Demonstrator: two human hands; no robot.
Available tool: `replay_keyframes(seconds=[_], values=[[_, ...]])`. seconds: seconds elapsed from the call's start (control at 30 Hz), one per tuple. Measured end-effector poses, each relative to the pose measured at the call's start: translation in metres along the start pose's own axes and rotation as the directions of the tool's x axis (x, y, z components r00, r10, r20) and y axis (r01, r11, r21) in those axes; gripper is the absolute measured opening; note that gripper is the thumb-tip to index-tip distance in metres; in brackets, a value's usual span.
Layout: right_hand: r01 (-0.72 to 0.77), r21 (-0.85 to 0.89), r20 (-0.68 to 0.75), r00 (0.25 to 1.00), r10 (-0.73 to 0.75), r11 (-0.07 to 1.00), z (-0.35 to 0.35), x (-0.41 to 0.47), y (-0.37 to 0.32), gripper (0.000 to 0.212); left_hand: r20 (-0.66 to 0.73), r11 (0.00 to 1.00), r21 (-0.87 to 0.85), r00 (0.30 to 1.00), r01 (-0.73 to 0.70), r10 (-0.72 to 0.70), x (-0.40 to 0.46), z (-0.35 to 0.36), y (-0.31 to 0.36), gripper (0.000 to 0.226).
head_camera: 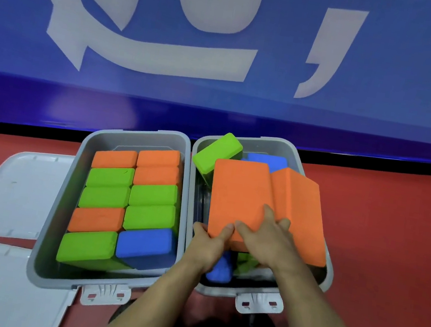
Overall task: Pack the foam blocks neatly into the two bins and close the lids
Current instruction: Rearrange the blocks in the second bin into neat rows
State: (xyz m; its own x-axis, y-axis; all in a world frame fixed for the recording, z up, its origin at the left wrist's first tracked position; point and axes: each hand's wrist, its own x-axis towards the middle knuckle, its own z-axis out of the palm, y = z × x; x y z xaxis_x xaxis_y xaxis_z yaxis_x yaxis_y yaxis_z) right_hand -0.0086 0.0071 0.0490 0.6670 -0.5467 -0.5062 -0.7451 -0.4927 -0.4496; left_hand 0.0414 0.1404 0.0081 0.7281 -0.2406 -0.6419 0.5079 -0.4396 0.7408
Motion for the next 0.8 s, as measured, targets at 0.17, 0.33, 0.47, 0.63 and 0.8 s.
replay_keyframes(seconds=[0.17,0.33,0.47,0.63,0.8], values=[[0.095,0.097,-0.013,0.995,-0.094,0.991,-0.004,-0.006,-0.008,0.078,-0.078,0.951,-0.308,0.997,-0.030,0.006,0.000,-0.032,0.008,0.056],[0.240,0.131,0.123,0.959,-0.256,0.962,-0.002,-0.014,-0.018,0.069,-0.188,0.898,-0.429,0.982,-0.094,0.013,0.001,-0.080,0.012,0.057],[0.276,0.018,0.140,0.951,-0.276,0.961,0.000,-0.017,-0.021,0.068,-0.259,0.854,-0.507,0.966,-0.115,-0.023,0.005,-0.117,0.002,0.062],[0.277,-0.087,0.208,0.944,-0.255,0.957,0.005,-0.012,-0.025,0.070,-0.349,0.845,-0.522,0.933,-0.115,-0.088,0.011,-0.159,-0.019,0.064],[0.300,-0.168,0.242,0.936,-0.256,0.939,0.015,-0.010,-0.035,0.072,-0.424,0.854,-0.517,0.885,-0.061,-0.194,0.026,-0.182,-0.052,0.066]])
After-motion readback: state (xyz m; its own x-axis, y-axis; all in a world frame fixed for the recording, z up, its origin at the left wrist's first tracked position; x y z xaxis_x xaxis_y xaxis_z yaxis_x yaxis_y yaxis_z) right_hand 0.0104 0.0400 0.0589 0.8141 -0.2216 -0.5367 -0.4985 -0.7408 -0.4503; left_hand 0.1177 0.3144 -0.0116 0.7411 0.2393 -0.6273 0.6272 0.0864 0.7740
